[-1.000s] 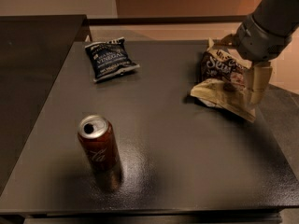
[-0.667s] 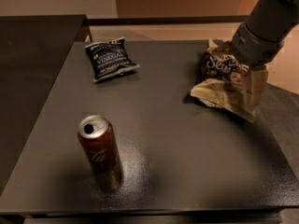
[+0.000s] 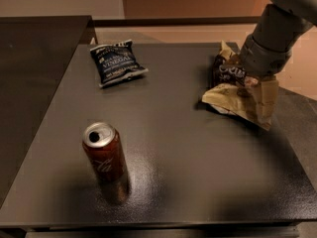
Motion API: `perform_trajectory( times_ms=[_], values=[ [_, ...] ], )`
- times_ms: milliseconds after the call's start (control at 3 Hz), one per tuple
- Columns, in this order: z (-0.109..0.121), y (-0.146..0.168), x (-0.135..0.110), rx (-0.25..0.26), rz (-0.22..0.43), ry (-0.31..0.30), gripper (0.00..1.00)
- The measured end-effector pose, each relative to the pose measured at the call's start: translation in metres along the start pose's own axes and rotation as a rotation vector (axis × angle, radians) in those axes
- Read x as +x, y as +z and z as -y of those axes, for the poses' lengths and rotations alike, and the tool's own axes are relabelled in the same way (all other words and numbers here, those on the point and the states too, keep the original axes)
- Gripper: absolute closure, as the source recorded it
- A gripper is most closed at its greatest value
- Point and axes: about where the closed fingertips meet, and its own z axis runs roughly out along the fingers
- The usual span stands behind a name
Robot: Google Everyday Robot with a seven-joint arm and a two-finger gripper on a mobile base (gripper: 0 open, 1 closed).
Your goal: Move brown chip bag near blue chip bag
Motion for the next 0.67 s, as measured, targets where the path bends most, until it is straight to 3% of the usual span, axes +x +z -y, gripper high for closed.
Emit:
perform_trajectory(
  times_ms=[667],
  values=[
    [0.0,0.0035,-0.0025,-0.033,-0.017,-0.005,0.41]
  ],
)
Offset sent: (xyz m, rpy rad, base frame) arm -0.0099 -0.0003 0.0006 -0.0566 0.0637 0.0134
